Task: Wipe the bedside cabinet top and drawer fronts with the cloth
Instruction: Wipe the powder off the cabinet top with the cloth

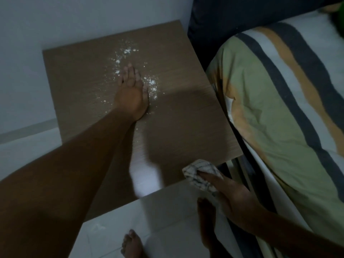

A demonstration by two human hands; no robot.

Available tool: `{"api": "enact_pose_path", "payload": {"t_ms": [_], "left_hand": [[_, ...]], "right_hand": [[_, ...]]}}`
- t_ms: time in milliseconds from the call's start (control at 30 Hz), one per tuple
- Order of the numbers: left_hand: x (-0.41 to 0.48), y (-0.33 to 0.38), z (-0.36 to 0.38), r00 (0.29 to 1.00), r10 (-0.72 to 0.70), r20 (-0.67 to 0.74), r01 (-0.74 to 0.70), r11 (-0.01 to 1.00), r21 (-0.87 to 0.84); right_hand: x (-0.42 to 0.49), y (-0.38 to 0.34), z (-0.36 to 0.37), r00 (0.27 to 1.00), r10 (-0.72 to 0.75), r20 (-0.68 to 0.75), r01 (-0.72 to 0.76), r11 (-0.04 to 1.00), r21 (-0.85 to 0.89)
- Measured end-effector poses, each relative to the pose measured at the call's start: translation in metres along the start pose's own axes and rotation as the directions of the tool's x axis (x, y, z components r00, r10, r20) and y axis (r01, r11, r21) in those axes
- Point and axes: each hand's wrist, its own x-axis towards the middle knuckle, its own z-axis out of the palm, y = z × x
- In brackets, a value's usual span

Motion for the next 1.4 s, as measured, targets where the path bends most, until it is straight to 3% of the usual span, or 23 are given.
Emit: {"api": "enact_pose_path", "payload": {"t_ms": [100, 200, 400, 533, 600, 667, 733, 867, 1033, 1400], "left_hand": [[-0.002, -0.009, -0.006, 1.000, 0.015, 0.000, -0.015, 0.999, -0.028], [-0.005, -0.026, -0.013, 1.000, 0.003, 0.005, -0.003, 1.000, -0.004], [-0.003, -0.051, -0.016, 0.999, -0.049, 0.013, 0.048, 0.998, 0.034], [0.002, -0.055, -0.008, 0.998, -0.055, 0.004, 0.055, 0.997, 0.055], [0.002, -0.056, -0.005, 0.999, -0.047, -0.003, 0.048, 0.998, 0.035], [0.001, -0.057, -0.003, 0.999, -0.036, -0.020, 0.036, 0.999, 0.017], [0.000, -0.058, -0.002, 0.999, -0.029, -0.035, 0.029, 1.000, 0.005], [0.003, -0.060, -0.001, 0.999, -0.016, -0.046, 0.017, 1.000, 0.015], [0.003, -0.059, -0.004, 0.998, -0.035, -0.044, 0.036, 0.999, 0.017], [0.002, -0.056, -0.008, 0.998, -0.068, 0.012, 0.067, 0.996, 0.055]], "right_hand": [[0.033, -0.014, -0.003, 0.975, 0.155, -0.157, -0.130, 0.979, 0.159], [0.088, -0.022, -0.016, 0.926, 0.210, -0.313, -0.180, 0.976, 0.122], [0.231, -0.030, -0.049, 0.908, 0.104, -0.406, -0.081, 0.994, 0.073], [0.349, -0.004, -0.057, 0.844, 0.251, -0.475, -0.273, 0.962, 0.022], [0.395, 0.014, -0.055, 0.875, 0.261, -0.407, -0.328, 0.939, -0.102], [0.423, 0.028, -0.049, 0.914, 0.305, -0.267, -0.387, 0.853, -0.349], [0.441, 0.028, -0.040, 0.935, 0.301, -0.188, -0.355, 0.797, -0.488], [0.450, 0.008, -0.027, 0.978, 0.156, -0.138, -0.205, 0.844, -0.495], [0.433, 0.002, -0.027, 0.996, 0.076, -0.040, -0.086, 0.897, -0.434], [0.356, -0.012, -0.003, 0.994, -0.070, 0.084, 0.100, 0.886, -0.453]]}}
